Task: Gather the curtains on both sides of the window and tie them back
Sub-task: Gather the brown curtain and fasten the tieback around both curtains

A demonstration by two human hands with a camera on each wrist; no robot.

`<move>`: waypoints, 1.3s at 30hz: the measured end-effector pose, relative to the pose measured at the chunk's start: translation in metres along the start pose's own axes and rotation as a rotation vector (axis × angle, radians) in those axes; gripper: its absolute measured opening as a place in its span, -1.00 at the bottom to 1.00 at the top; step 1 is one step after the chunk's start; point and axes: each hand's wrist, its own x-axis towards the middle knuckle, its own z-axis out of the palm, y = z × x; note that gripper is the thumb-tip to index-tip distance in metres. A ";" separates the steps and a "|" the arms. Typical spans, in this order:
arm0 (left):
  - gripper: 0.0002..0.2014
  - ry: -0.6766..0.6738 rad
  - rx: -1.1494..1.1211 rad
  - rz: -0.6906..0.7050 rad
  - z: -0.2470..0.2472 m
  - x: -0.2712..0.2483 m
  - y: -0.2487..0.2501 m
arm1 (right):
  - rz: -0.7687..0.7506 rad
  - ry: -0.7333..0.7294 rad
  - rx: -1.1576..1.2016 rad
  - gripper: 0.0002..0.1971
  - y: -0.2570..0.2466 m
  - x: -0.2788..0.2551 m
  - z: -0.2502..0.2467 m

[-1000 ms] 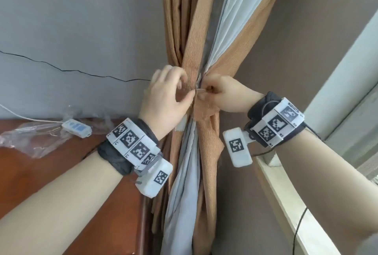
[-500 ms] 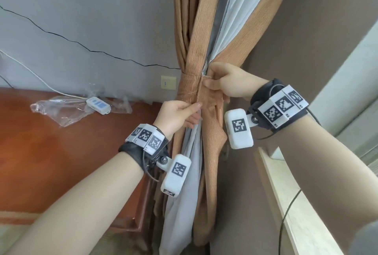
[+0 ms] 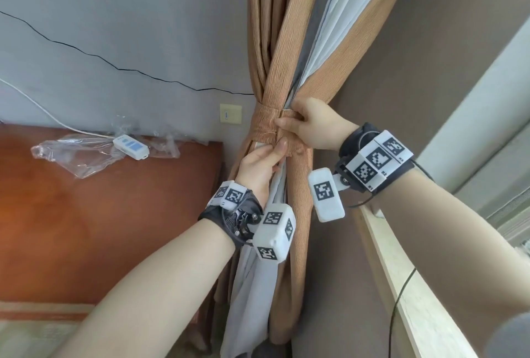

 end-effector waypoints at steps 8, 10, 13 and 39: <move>-0.89 -0.010 0.144 -0.019 0.000 -0.003 -0.012 | 0.035 -0.052 0.133 -0.61 0.017 -0.017 -0.004; -0.88 -0.021 0.174 -0.021 0.003 -0.003 -0.017 | 0.060 -0.052 0.138 -0.60 0.020 -0.022 -0.008; -0.80 -0.019 0.226 -0.017 0.008 -0.001 -0.020 | 0.134 -0.033 0.168 -0.64 0.024 -0.029 -0.014; -0.84 -1.237 1.271 0.086 0.044 -0.027 0.008 | 1.038 0.537 0.077 -0.84 -0.047 -0.167 0.029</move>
